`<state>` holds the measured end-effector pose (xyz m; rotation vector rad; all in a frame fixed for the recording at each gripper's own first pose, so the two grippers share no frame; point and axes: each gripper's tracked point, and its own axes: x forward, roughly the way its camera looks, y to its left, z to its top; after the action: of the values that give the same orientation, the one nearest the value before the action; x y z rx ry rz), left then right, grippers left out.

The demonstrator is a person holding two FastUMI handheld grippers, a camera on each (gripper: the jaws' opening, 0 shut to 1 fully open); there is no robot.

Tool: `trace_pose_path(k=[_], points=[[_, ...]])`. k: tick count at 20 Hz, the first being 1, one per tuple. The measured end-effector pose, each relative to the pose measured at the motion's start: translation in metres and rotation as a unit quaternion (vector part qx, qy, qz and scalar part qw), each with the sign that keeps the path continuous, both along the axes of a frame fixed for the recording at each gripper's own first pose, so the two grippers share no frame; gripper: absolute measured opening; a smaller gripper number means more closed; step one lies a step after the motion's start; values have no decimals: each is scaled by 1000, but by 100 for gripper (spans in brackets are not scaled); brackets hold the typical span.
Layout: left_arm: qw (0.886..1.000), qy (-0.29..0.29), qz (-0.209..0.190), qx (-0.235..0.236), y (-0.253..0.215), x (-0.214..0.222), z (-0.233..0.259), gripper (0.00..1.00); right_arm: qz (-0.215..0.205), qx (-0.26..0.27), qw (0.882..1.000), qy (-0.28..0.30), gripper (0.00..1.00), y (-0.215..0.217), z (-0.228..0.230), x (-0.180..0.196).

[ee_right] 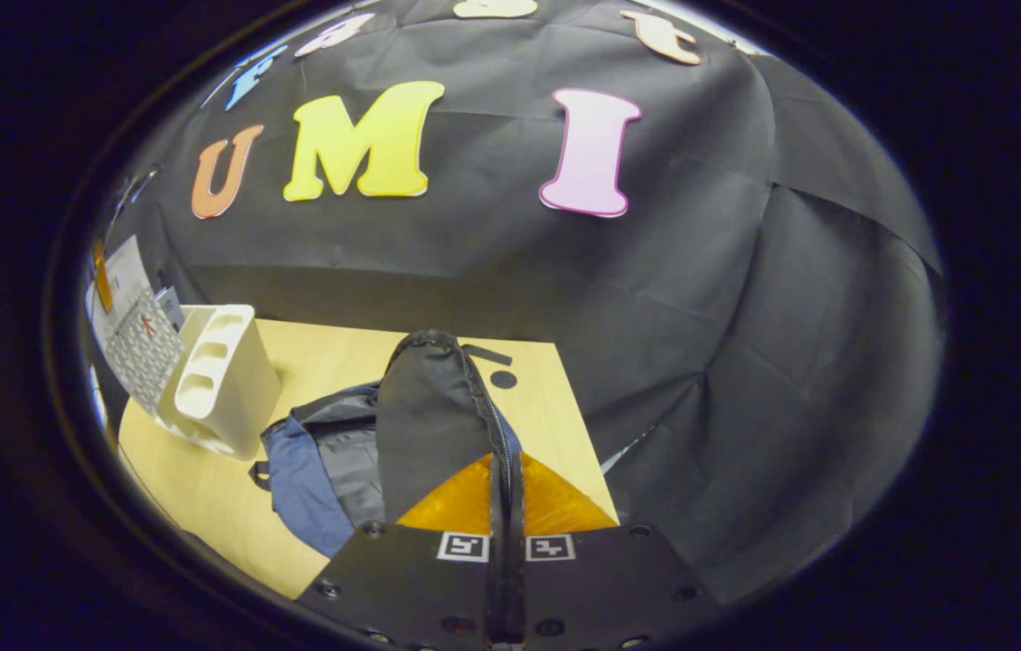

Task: Open the schoolbag, grab two books from the bookshelf and put them into the schoolbag.

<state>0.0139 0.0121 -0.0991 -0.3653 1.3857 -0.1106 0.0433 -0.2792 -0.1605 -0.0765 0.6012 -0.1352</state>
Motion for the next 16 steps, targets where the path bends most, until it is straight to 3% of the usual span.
trace_pose_path(k=[4,7,10,12,13,16], points=[[991,-22,38,-123,-44,-13,25,43,-10,-3,1000,3,0,-2,2,-10],[975,-44,39,-214,-94,-10,30,43,-14,-17,1000,1,0,-6,6,-11],[959,-64,31,-274,-139,-7,26,43,-21,-28,999,1,0,-8,4,-10],[954,-67,30,-291,-165,-9,8,43,-21,-12,1000,20,0,2,-22,-8],[956,-59,29,-286,-177,-15,-11,43,-13,0,999,39,3,11,-40,-8],[968,-39,25,-245,-172,-27,-57,43,12,18,999,49,0,37,-56,-7]])
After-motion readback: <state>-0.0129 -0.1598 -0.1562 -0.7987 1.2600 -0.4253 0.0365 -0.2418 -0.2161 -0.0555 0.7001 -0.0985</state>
